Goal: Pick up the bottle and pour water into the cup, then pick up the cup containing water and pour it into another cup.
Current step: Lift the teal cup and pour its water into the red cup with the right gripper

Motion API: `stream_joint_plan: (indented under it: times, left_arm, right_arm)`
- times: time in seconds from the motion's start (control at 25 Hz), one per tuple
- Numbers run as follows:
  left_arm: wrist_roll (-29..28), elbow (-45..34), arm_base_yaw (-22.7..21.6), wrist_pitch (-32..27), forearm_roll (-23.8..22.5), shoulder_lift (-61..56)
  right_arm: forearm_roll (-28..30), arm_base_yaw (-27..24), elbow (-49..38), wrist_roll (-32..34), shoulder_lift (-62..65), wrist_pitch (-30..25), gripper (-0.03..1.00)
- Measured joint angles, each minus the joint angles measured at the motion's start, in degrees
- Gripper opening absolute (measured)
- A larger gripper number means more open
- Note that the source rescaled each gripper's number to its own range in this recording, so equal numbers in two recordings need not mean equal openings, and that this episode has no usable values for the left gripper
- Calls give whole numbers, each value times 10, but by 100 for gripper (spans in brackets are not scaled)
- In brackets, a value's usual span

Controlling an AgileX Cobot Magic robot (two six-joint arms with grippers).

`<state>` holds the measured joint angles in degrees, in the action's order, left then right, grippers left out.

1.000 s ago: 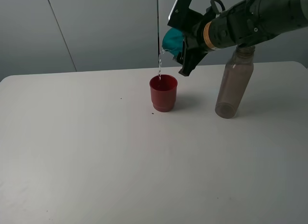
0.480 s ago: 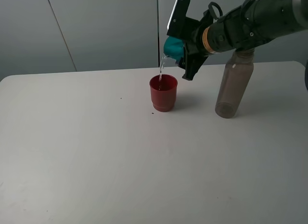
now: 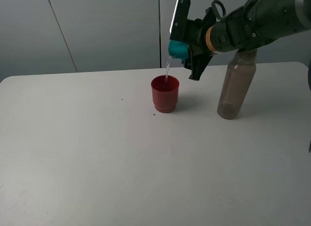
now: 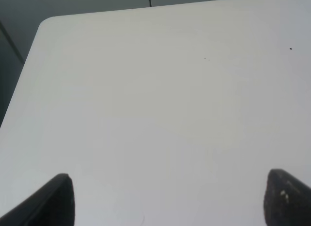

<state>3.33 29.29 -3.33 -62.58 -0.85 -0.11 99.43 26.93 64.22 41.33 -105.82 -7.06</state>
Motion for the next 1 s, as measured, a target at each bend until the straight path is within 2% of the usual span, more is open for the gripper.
stream_joint_plan:
  times: [0.44,0.76,1.0]
  left_arm:
    - [0,0,0,0,0,0]
    - [0,0,0,0,0,0]
    - [0,0,0,0,0,0]
  right_arm:
    - [0,0,0,-54,0,-19,16]
    - [0,0,0,-126,0,-28,16]
    - [0,0,0,-145,0,-28,16]
